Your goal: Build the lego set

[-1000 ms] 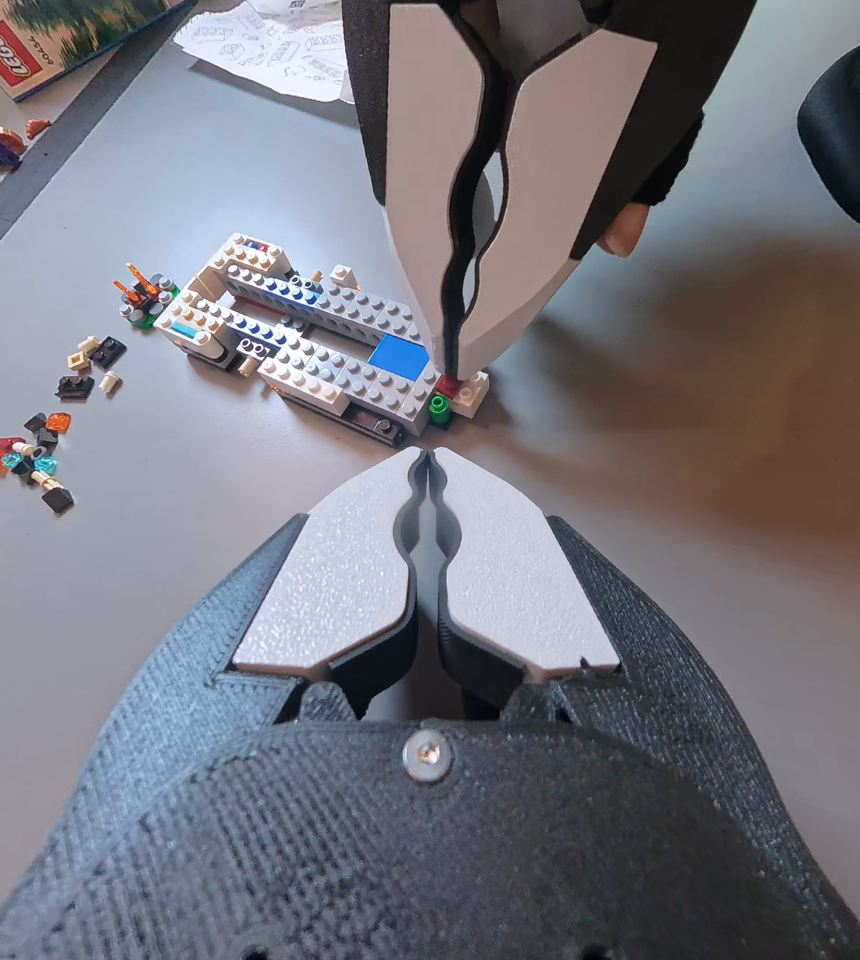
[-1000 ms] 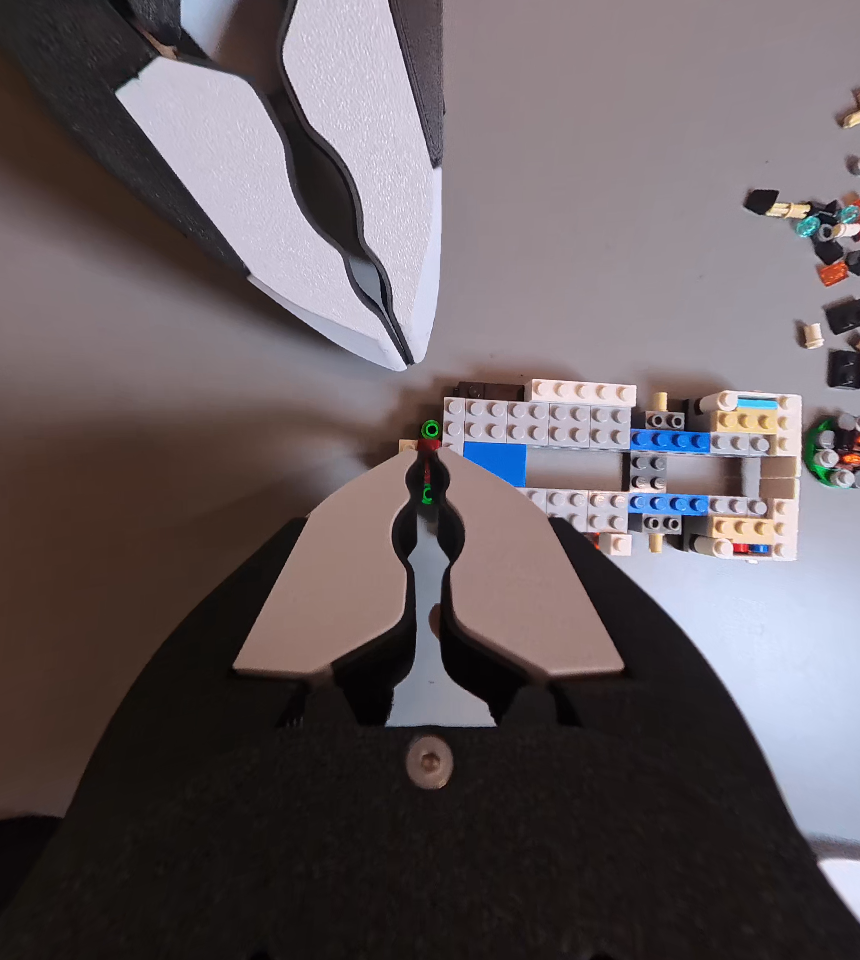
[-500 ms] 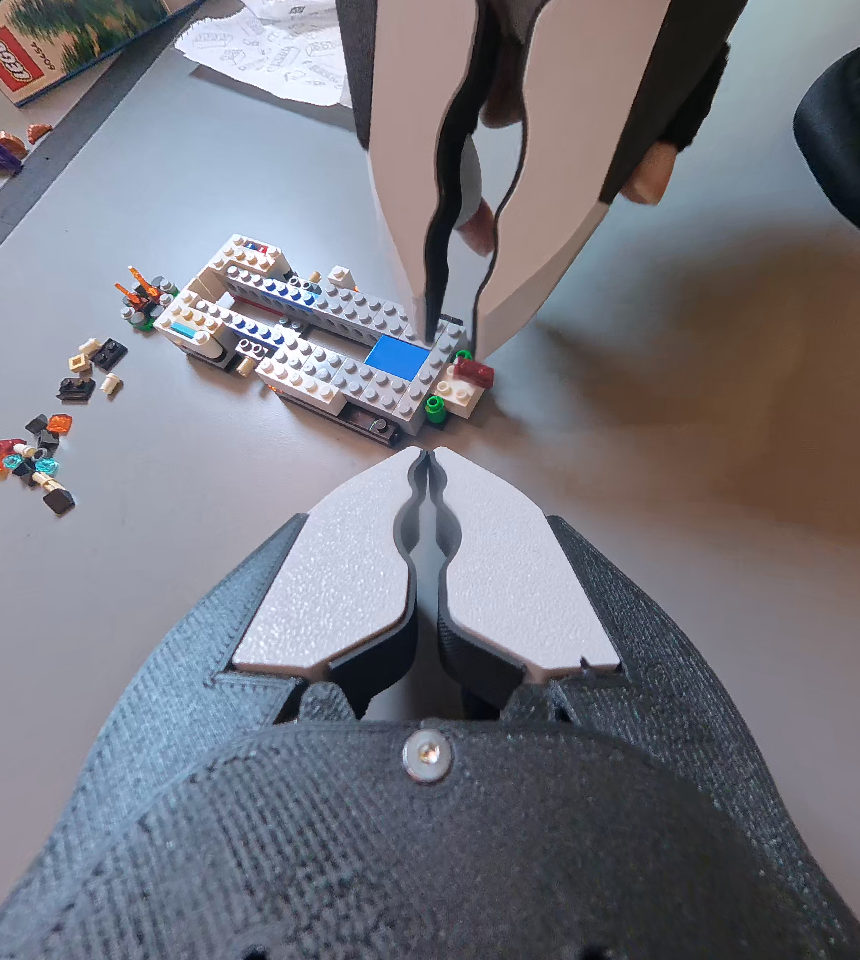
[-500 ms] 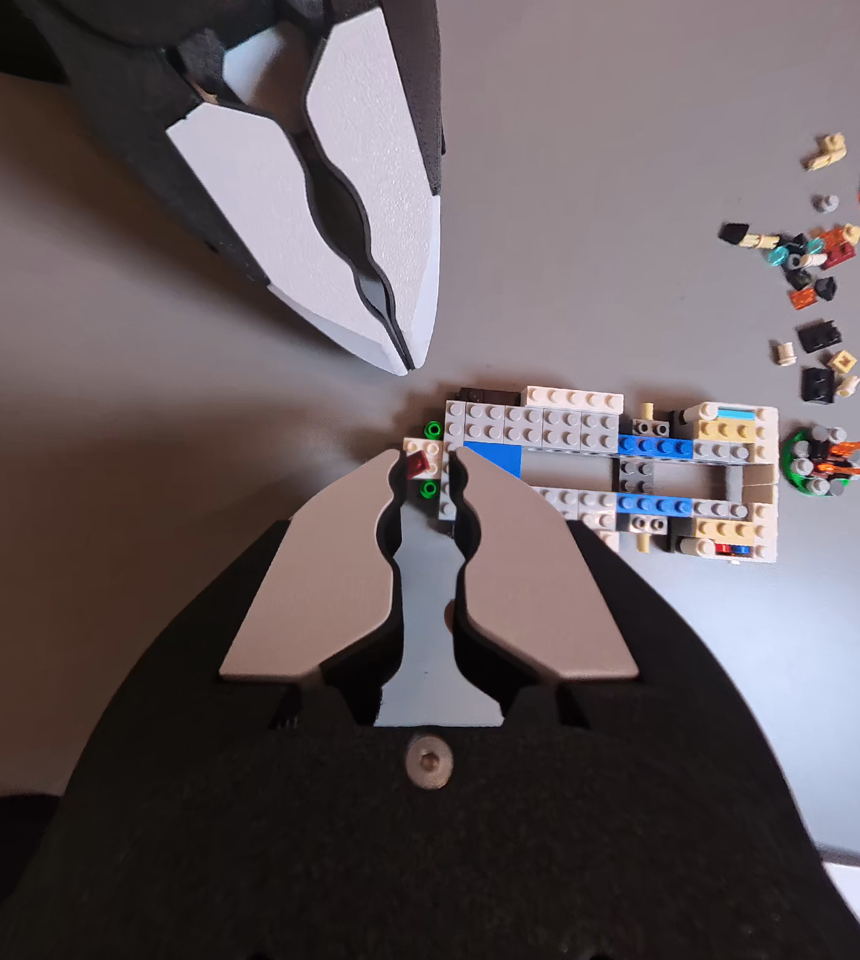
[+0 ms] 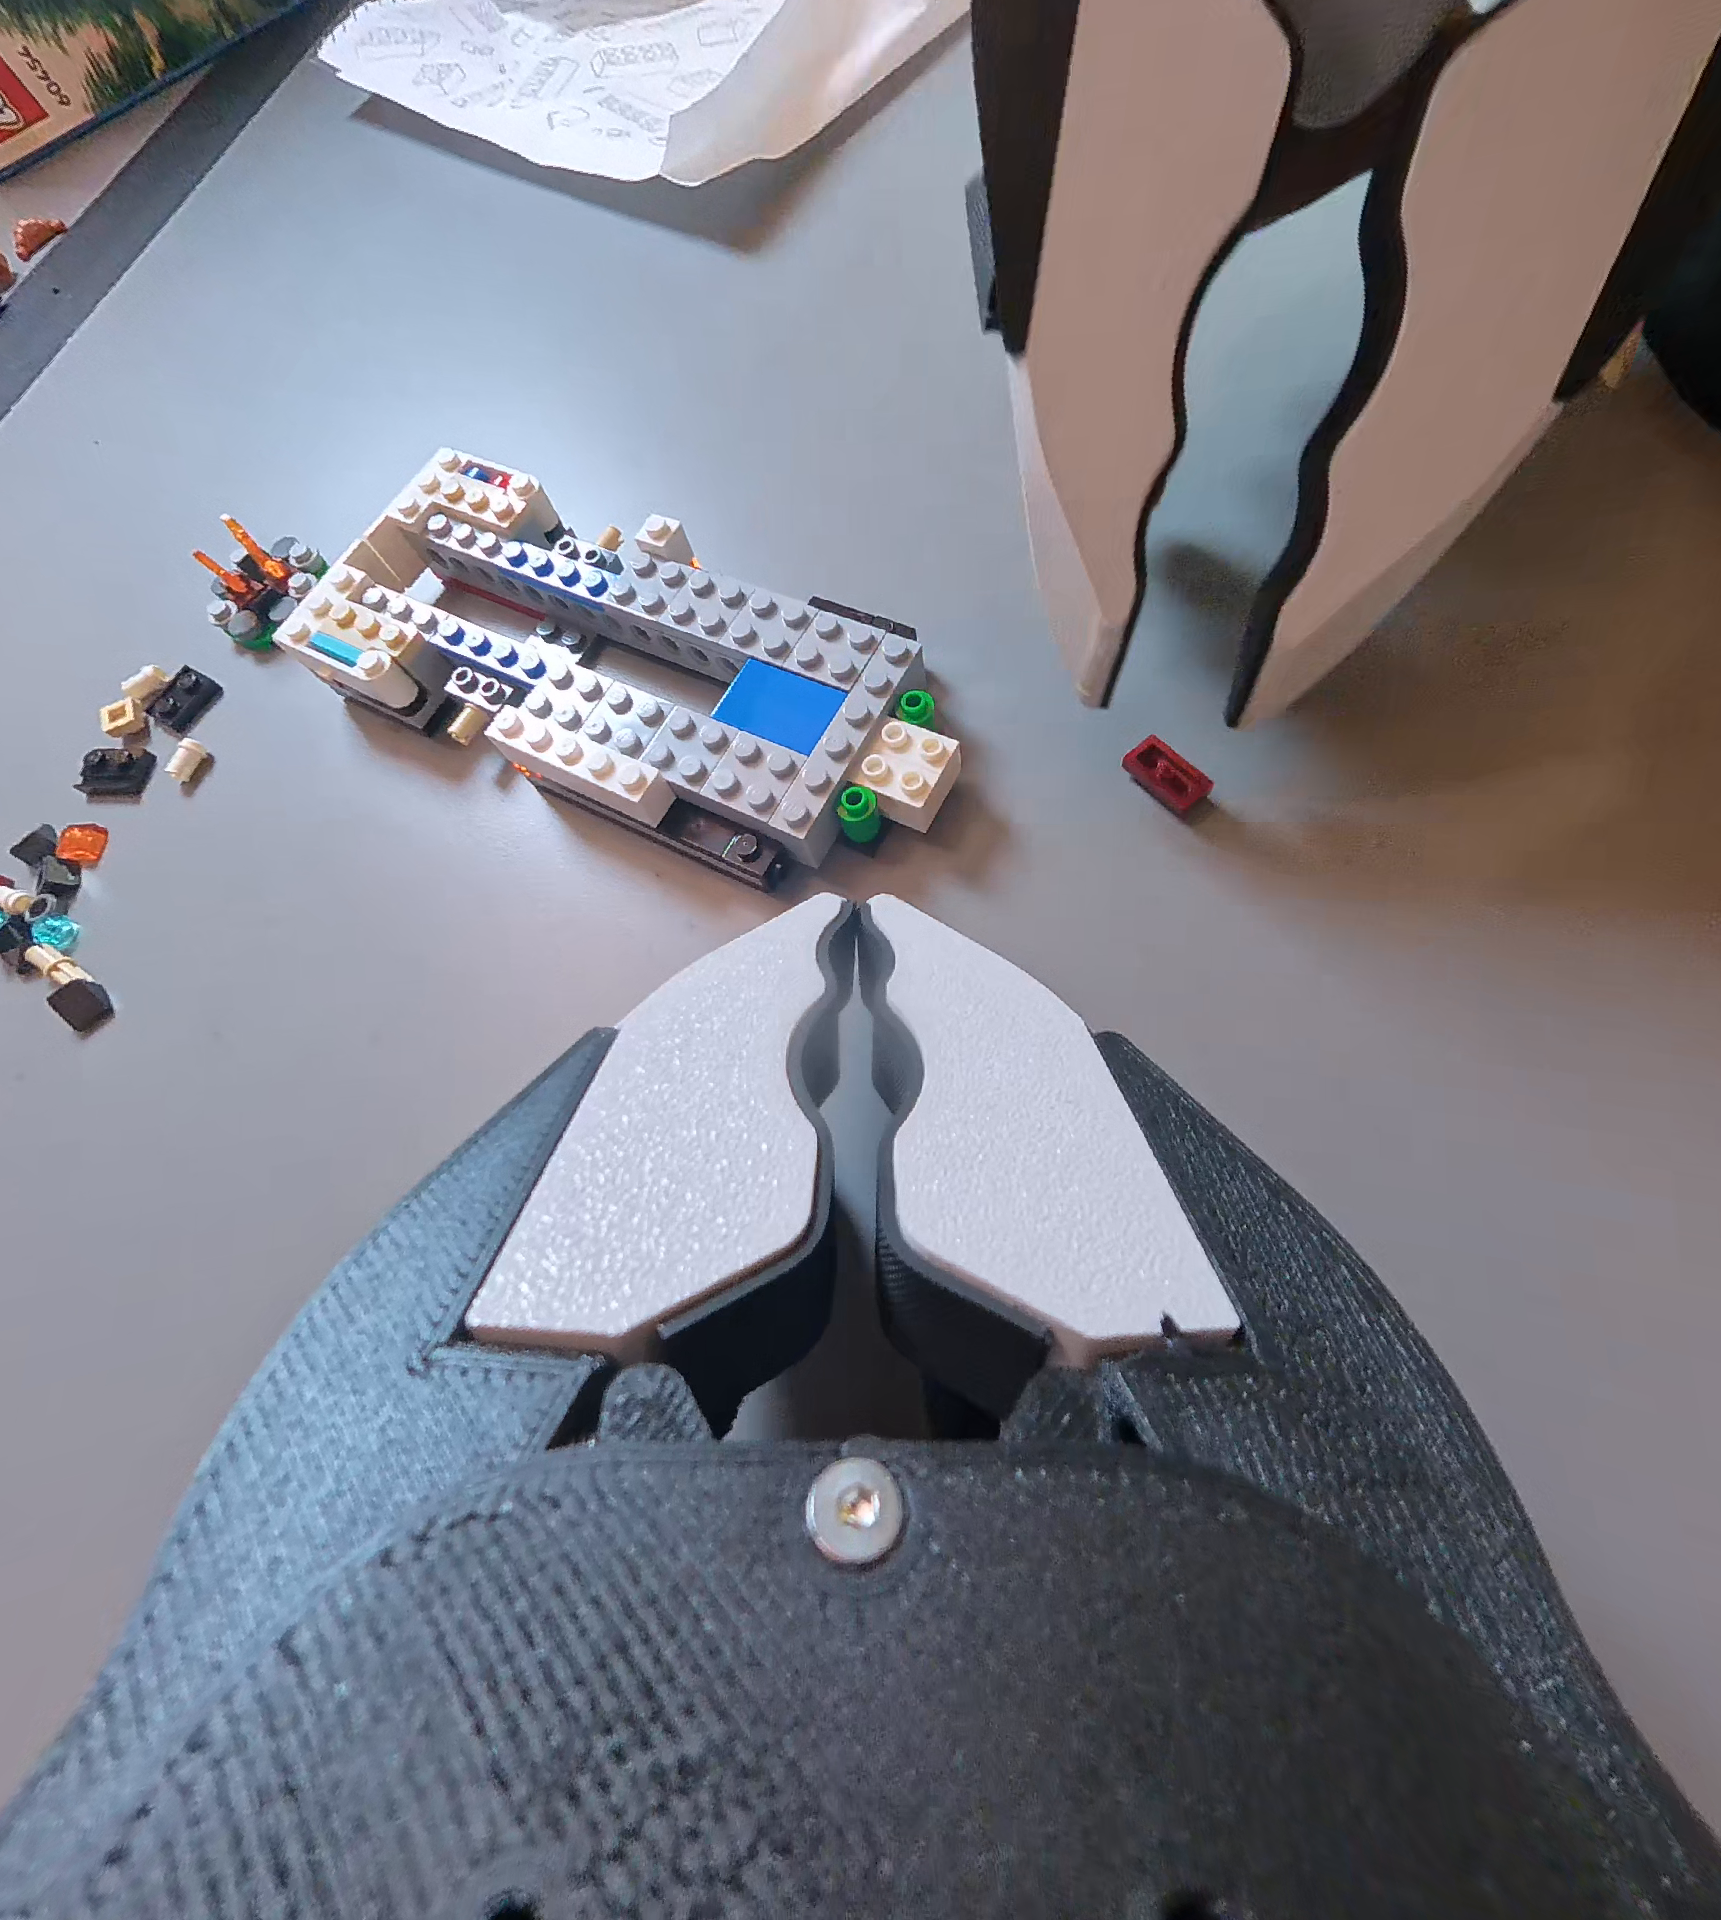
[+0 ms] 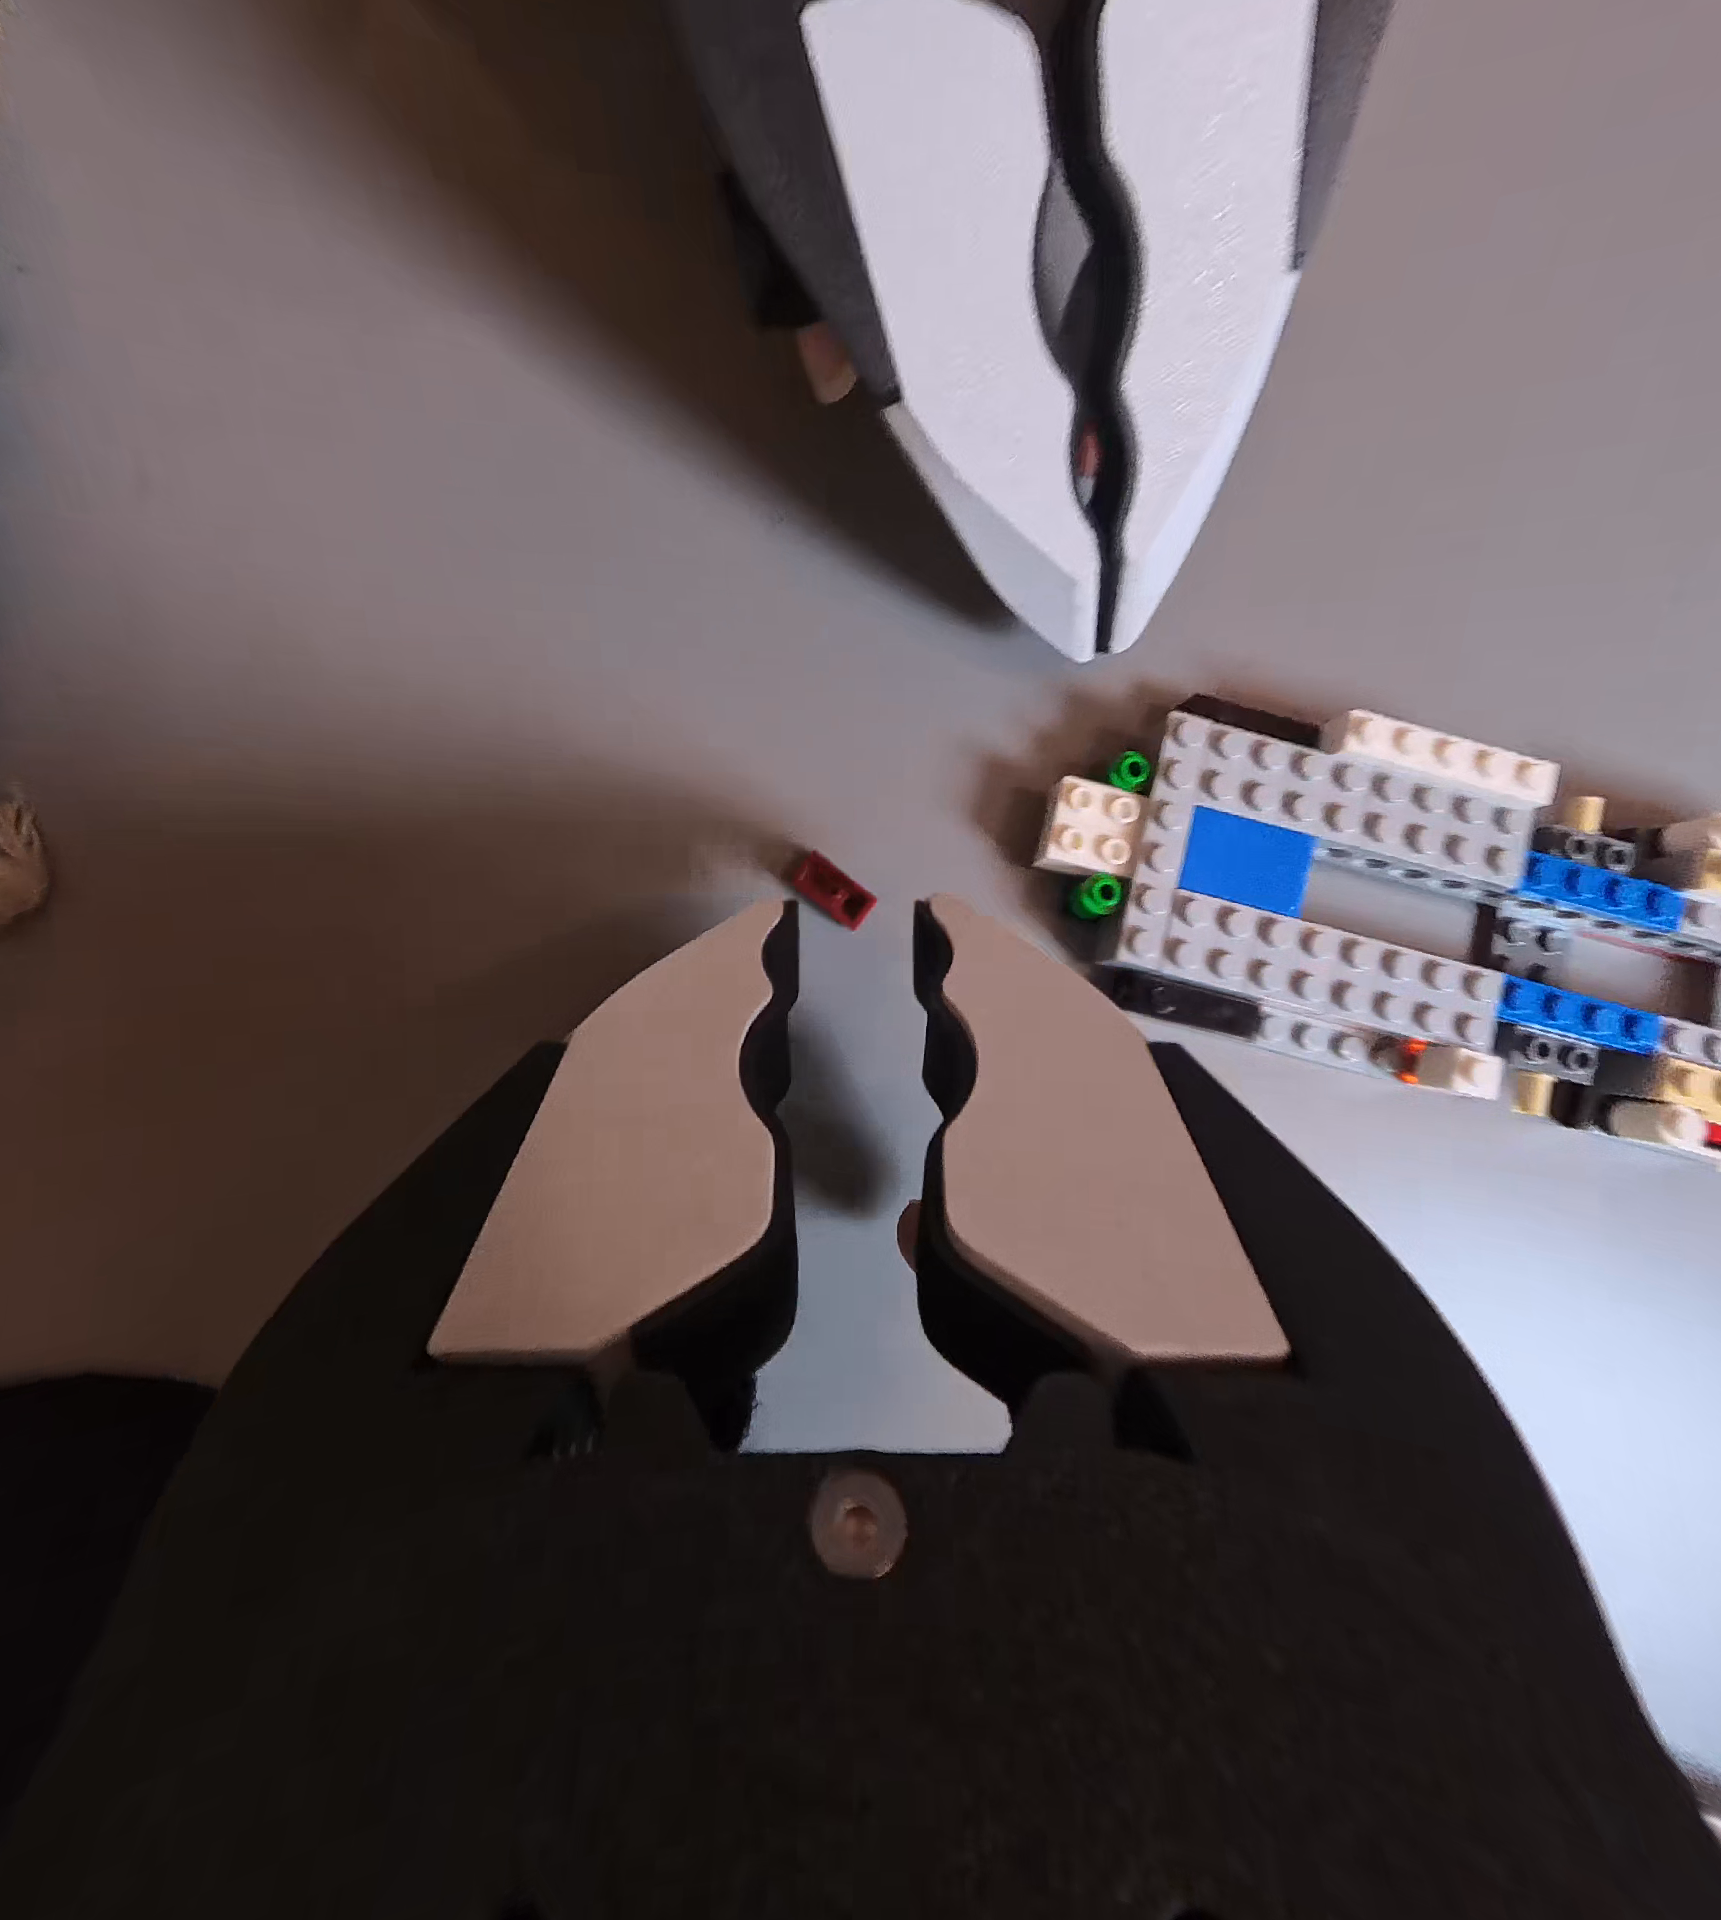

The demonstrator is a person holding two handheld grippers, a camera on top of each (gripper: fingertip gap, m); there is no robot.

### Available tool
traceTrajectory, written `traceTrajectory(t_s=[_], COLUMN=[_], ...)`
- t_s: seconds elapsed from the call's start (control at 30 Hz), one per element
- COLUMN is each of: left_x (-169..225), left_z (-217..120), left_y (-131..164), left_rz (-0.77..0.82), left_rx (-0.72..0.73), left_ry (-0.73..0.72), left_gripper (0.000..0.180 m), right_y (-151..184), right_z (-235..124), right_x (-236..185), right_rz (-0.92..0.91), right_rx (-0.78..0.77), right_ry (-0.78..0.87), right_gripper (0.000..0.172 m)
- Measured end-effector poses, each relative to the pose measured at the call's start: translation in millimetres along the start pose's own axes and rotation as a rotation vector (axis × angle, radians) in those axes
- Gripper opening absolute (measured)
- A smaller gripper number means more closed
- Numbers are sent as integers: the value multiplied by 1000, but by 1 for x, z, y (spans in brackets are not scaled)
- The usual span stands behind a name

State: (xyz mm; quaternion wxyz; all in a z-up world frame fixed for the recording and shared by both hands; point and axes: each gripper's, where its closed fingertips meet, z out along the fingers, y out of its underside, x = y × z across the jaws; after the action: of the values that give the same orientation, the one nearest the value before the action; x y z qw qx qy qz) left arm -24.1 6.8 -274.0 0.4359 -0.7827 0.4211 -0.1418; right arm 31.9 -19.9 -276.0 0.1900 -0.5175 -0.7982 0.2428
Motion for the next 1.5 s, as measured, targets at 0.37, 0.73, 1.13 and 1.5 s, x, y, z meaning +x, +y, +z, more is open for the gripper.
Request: traceTrajectory(t_s=[0.37, 0.73, 1.13, 1.5], left_x=[12, 53, 54, 33], left_z=[-3, -10, -15, -36], left_y=[-7, -24, -35, -57], left_rz=[42, 337, 333, -762], left_rx=[31, 124, 174, 287], left_ry=[47, 122, 93, 662], left_gripper=[0, 17, 7, 6], right_y=[3, -21, -34, -58], right_z=[12, -7, -12, -34], right_x=[-1, -7, -6, 13], right_rz=[16, 363, 421, -160], right_rx=[-87, 134, 210, 334], right_ry=[-83, -294, -336, 368], right_gripper=[16, 9, 9, 14])
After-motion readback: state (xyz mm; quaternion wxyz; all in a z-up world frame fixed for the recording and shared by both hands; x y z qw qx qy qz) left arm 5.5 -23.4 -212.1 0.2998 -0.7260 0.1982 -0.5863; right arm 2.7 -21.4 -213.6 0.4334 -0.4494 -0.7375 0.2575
